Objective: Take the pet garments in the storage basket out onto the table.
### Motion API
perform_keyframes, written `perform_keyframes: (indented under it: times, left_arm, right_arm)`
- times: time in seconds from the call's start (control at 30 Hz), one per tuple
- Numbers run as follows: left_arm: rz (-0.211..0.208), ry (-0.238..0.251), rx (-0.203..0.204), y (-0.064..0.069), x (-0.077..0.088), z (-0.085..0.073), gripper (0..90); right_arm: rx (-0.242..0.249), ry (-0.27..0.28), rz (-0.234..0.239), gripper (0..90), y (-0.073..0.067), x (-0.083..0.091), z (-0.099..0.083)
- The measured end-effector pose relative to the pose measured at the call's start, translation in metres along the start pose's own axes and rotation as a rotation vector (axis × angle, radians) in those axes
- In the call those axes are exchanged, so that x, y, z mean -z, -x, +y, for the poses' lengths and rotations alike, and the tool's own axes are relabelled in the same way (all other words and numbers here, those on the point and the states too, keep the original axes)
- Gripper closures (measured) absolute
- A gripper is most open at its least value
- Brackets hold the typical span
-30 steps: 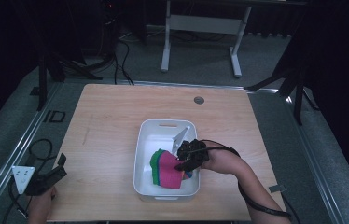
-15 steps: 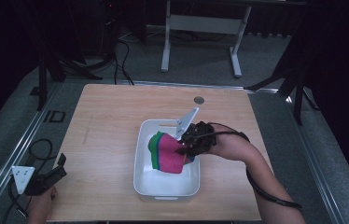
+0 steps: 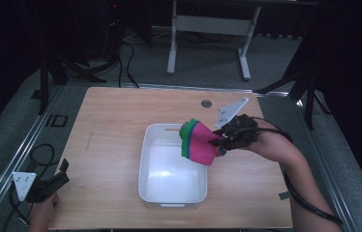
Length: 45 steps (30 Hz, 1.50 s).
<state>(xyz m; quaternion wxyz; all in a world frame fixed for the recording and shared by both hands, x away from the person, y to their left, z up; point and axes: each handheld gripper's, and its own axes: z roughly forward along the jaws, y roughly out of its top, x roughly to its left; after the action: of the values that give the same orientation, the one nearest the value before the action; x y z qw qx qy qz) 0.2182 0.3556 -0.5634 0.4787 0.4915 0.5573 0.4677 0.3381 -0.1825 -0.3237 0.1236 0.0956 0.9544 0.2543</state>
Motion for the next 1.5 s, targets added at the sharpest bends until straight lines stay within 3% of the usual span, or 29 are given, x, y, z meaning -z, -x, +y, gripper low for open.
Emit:
perform_keyframes:
  times: [0.27, 0.5, 0.57, 0.7, 0.83, 1.0, 1.03, 1.27, 1.4, 1.5]
  left_arm:
    - [-0.001, 0.001, 0.003, 0.0, 0.0, 0.0, 1.8]
    - [0.001, -0.001, -0.003, 0.0, 0.0, 0.0, 1.8]
    - [0.001, -0.001, -0.004, 0.0, 0.0, 0.0, 1.8]
    - [-0.002, -0.001, -0.001, 0.0, 0.0, 0.0, 1.8]
    - [-0.003, -0.002, -0.003, 0.0, 0.0, 0.0, 1.8]
    - [-0.002, 0.0, -0.004, 0.0, 0.0, 0.0, 1.8]
    - [-0.003, 0.0, -0.004, 0.0, 0.0, 0.0, 1.8]
    - [-0.004, 0.001, -0.006, 0.0, 0.001, 0.0, 1.8]
    - [-0.004, 0.0, -0.009, 0.0, 0.001, 0.0, 1.8]
    - [-0.001, 0.0, -0.009, 0.0, 0.001, 0.0, 1.8]
  right_arm:
    - [-0.126, 0.017, -0.064, 70.6, 0.016, 0.014, -0.049]
    - [-0.221, 0.001, -0.113, 70.6, 0.023, 0.003, -0.088]
    - [-0.229, -0.005, -0.109, 70.6, 0.024, -0.001, -0.093]
    - [-0.264, -0.052, -0.086, 70.6, 0.024, -0.027, -0.112]
    - [-0.312, -0.062, -0.05, 70.6, 0.021, -0.053, -0.128]
    - [-0.336, -0.092, -0.018, 70.5, 0.017, -0.081, -0.138]
    - [-0.348, -0.104, -0.01, 70.4, 0.016, -0.094, -0.142]
    - [-0.399, -0.085, -0.007, 70.1, 0.016, -0.112, -0.155]
    - [-0.401, -0.091, -0.021, 69.3, 0.014, -0.118, -0.159]
    - [-0.409, -0.084, -0.029, 60.0, 0.015, -0.114, -0.158]
